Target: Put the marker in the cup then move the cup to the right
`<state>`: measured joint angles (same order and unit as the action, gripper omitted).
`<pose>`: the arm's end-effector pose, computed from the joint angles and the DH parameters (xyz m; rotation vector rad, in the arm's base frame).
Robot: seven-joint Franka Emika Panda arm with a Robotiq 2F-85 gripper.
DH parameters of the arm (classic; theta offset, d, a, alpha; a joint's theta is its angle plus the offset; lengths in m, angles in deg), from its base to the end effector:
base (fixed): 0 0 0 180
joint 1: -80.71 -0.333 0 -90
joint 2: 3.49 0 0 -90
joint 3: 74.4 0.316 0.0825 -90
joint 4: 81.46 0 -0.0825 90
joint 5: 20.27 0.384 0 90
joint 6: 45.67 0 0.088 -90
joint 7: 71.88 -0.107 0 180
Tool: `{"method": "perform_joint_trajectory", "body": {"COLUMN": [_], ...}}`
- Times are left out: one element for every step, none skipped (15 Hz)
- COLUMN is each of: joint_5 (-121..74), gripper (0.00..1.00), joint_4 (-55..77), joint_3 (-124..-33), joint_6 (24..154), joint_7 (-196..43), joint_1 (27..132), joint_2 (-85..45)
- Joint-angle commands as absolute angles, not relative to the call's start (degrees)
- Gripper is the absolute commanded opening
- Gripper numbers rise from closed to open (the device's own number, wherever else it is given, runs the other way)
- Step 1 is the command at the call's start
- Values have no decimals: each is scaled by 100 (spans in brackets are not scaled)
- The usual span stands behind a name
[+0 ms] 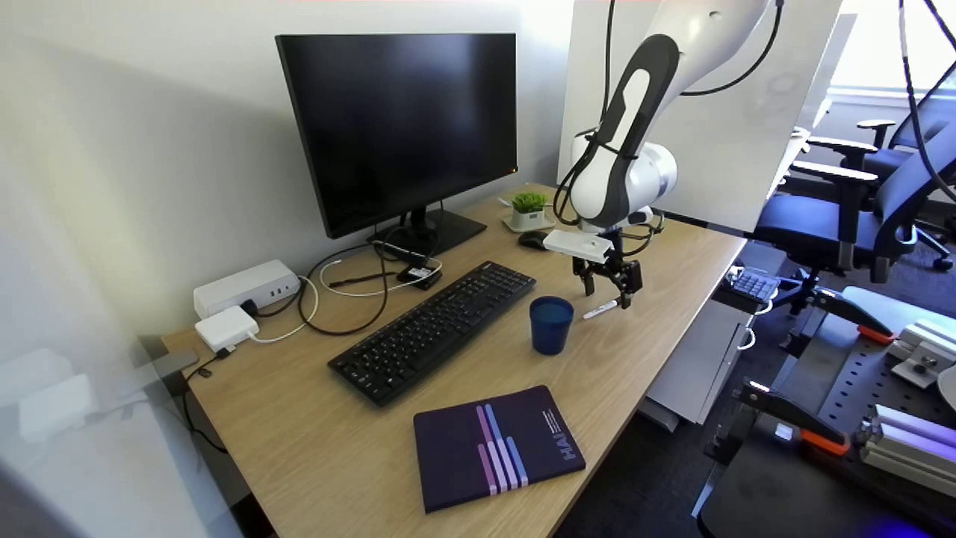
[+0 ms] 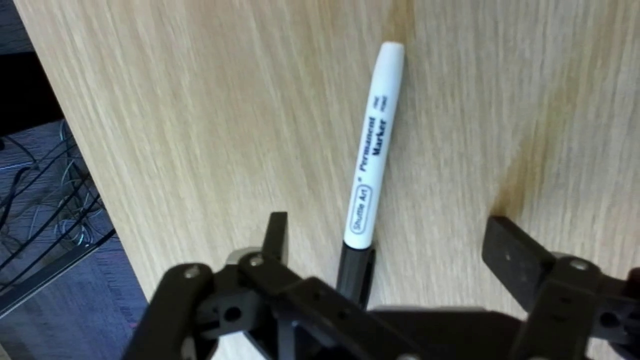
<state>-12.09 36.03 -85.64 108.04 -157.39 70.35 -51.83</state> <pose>0.5332 -0.0250 0.0153 2.0557 -2.0995 -0.1043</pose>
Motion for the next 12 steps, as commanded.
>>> {"method": "perform_joint_trajectory", "body": {"joint_5": [-1123, -1119, -1118, -1113, -1107, -1093, -1085, -1085, -1102, -1107, -1113, -1115], "gripper": [67, 59, 53, 45, 38, 31, 74, 69, 69, 74, 80, 88], "joint_4": [3596, 3594, 3604, 3617, 3617, 3657, 3698, 3751, 3811, 3875, 3914, 3941], "joint_3": [-8472, -8470, -8476, -8474, -8463, -8409, -8385, -8369, -8394, -8404, -8421, -8424], "joint_6": [10958, 10998, 11037, 11085, 11119, 11167, 11209, 11214, 11215, 11209, 11203, 11204], "joint_7": [-15828, -15860, -15900, -15927, -15944, -15883, -15852, -15805, -15799, -15793, -15805, -15814], "joint_1": [7019, 7014, 6999, 6995, 6998, 7046, 7067, 7094, 7084, 7085, 7074, 7065], "joint_2": [-5261, -5257, -5249, -5242, -5243, -5210, -5176, -5122, -5071, -5024, -5000, -4995]}}
